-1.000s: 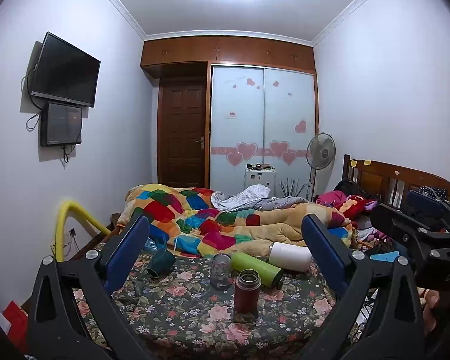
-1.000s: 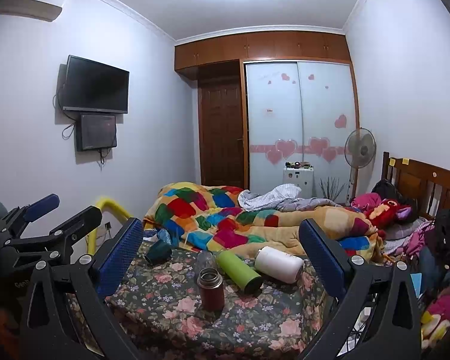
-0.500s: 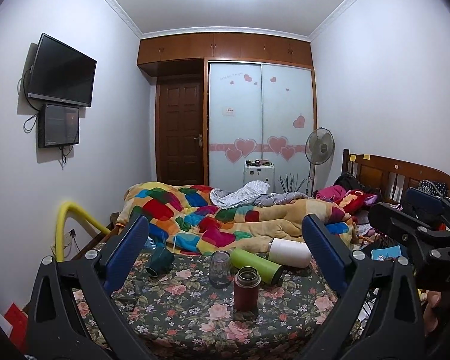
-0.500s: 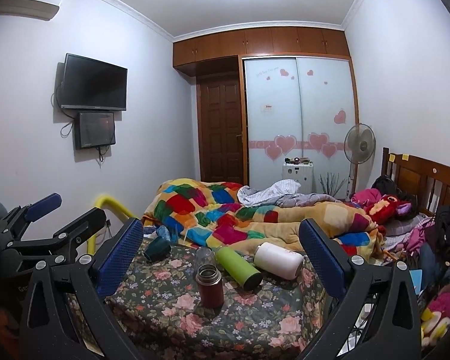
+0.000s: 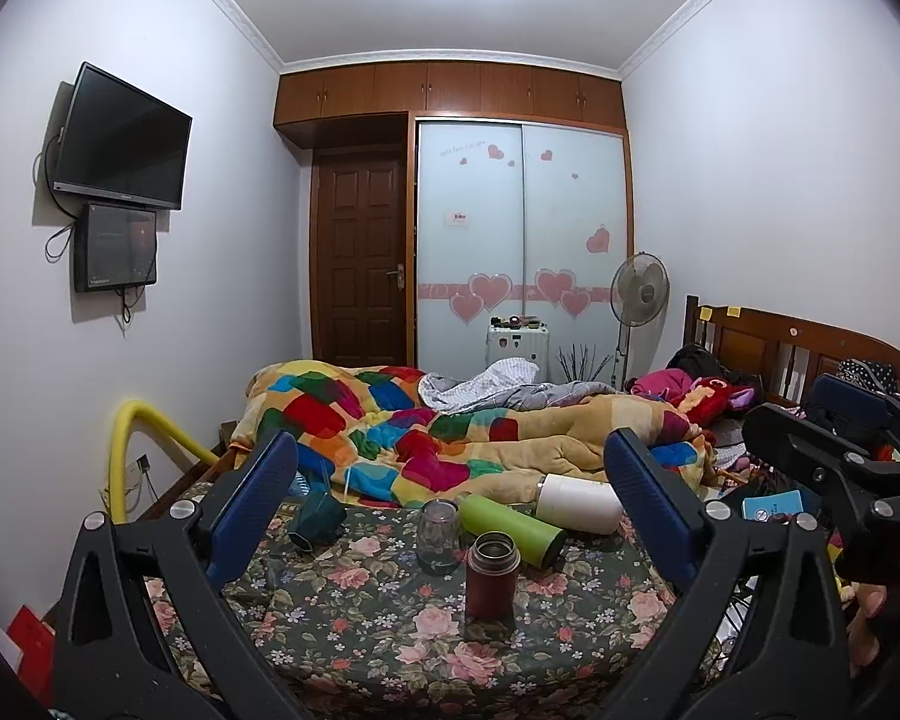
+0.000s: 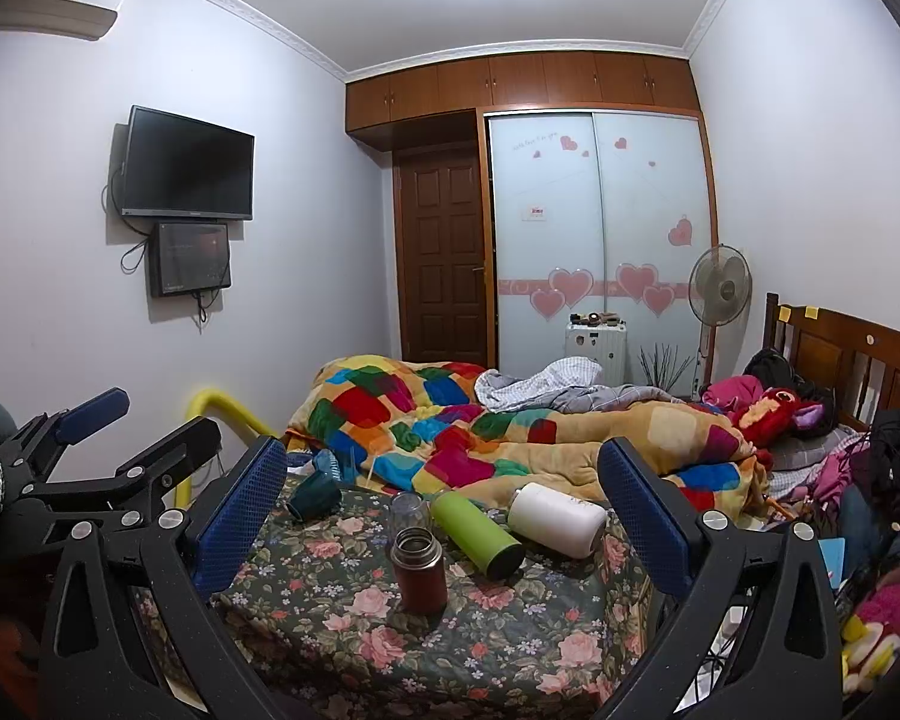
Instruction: Flip cup upright
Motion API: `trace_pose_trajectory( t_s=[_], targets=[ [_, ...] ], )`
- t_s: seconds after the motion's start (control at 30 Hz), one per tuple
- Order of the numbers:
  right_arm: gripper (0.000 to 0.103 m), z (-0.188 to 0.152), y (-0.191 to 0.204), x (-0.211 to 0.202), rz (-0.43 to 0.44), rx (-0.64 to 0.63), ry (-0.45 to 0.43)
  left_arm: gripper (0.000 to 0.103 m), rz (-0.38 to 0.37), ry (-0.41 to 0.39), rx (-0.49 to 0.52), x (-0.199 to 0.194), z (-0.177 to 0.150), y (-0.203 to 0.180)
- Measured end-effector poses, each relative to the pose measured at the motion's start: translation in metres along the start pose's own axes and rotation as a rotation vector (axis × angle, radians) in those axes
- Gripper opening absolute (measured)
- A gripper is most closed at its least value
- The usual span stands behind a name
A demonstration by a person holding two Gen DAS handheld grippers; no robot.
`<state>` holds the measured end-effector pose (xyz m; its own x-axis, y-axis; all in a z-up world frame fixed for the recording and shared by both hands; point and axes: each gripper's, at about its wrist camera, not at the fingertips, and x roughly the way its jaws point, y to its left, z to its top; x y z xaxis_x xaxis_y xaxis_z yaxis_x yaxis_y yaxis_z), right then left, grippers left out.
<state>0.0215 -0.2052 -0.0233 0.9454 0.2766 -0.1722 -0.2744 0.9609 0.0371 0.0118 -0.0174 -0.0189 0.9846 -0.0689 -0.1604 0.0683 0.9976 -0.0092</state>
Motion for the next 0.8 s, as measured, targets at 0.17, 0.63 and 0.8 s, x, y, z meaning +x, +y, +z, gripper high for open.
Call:
trace_pose_trajectory(
  t_s=[0.17, 0.63, 0.8],
  targets=[
    [0.103, 0.0001, -0.0001, 0.0006, 0.0, 0.0, 0.0, 0.103, -0.002, 0.001, -0.002, 0.0013, -0.001, -0.0005],
    [0.103, 0.0003, 0.0002, 0.0009, 0.0, -0.001, -0.001, 0.103, -0.011, -0.003, -0.004, 0.0043, -0.0008, -0.0065],
    [0.103, 0.0008, 0.0002, 0.001, -0.001, -0.003, -0.002, 0.103, -0.012, -0.002, -0.008, 0.003, -0.0004, -0.0064]
  ],
)
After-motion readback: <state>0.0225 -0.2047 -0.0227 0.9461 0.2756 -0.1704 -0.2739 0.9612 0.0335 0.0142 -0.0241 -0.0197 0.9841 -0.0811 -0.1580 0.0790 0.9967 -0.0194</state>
